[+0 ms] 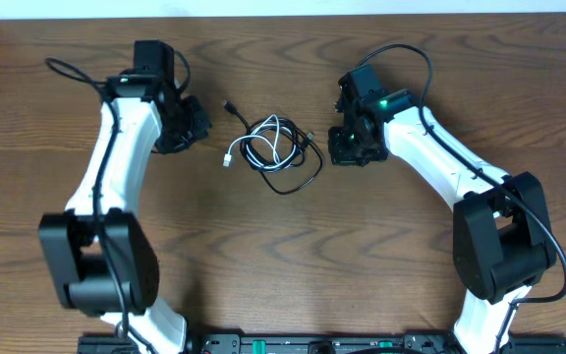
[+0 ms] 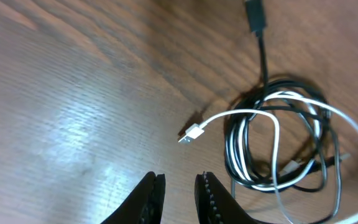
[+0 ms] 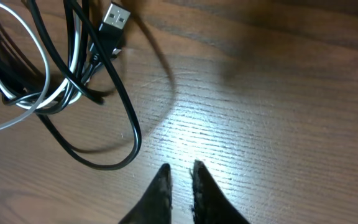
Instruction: Untangle cables
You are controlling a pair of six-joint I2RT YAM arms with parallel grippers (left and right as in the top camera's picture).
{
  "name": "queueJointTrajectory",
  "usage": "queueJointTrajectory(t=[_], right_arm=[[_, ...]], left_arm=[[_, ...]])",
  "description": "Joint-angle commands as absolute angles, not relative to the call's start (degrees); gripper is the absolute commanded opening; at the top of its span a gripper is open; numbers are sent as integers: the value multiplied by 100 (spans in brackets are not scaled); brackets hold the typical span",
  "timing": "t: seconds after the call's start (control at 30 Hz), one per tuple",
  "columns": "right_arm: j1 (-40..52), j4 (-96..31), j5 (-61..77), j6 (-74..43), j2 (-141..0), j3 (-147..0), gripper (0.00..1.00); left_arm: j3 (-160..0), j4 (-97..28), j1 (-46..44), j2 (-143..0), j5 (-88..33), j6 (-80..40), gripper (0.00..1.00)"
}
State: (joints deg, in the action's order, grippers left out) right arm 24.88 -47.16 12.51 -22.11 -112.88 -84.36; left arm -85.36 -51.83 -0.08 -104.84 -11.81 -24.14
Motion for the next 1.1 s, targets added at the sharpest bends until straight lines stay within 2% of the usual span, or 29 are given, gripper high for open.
queueJointTrajectory(t=[0.0, 0.13, 0.17, 0.33, 0.53, 0.67, 0.8, 0.83, 0.87, 0.9, 1.07], right_arm=[[2517, -4665, 1354, -1994, -11286, -8427, 14], [2515, -4665, 1365, -1973, -11286, -8427, 20], [2502, -4650, 1365, -1975, -11286, -8427, 20], [2421, -4611, 1365, -1979, -11286, -8427, 26], [2392, -4670, 1363, -1964, -11286, -8427, 28], [2392, -4681, 1365, -1964, -11286, -8427, 28], [2392, -4694, 1365, -1920, -11286, -8427, 27], [2388, -4692, 1361, -1916, -11286, -8427, 27], [2366, -4665, 1367, -1903, -11286, -8427, 27], [2355, -4648, 1365, -1900, -11286, -8427, 26], [2102, -4648, 1822, -1592, -11137, -8440, 14]], left_arm=[[-8517, -5087, -126, -10914, -1761, -2117, 23], [-8517, -5275, -318, -11404, -2792, -1964, 27], [-8517, -5315, -405, -11522, -2808, -2102, 30], [-8517, -5083, -854, -11891, -2753, -2882, 33], [-8517, -4587, -1361, -12022, -1017, -4152, 33], [-8517, -4313, -1533, -12025, -707, -4281, 33], [-8517, -4598, -1754, -12022, -193, -4274, 32], [-8517, -4661, -1798, -12022, -104, -4274, 31], [-8517, -4777, -1887, -12022, 73, -4263, 12], [-8517, -4797, -1914, -12022, 69, -4215, 7], [-8595, -4954, -1931, -11699, 27, -4053, 7]])
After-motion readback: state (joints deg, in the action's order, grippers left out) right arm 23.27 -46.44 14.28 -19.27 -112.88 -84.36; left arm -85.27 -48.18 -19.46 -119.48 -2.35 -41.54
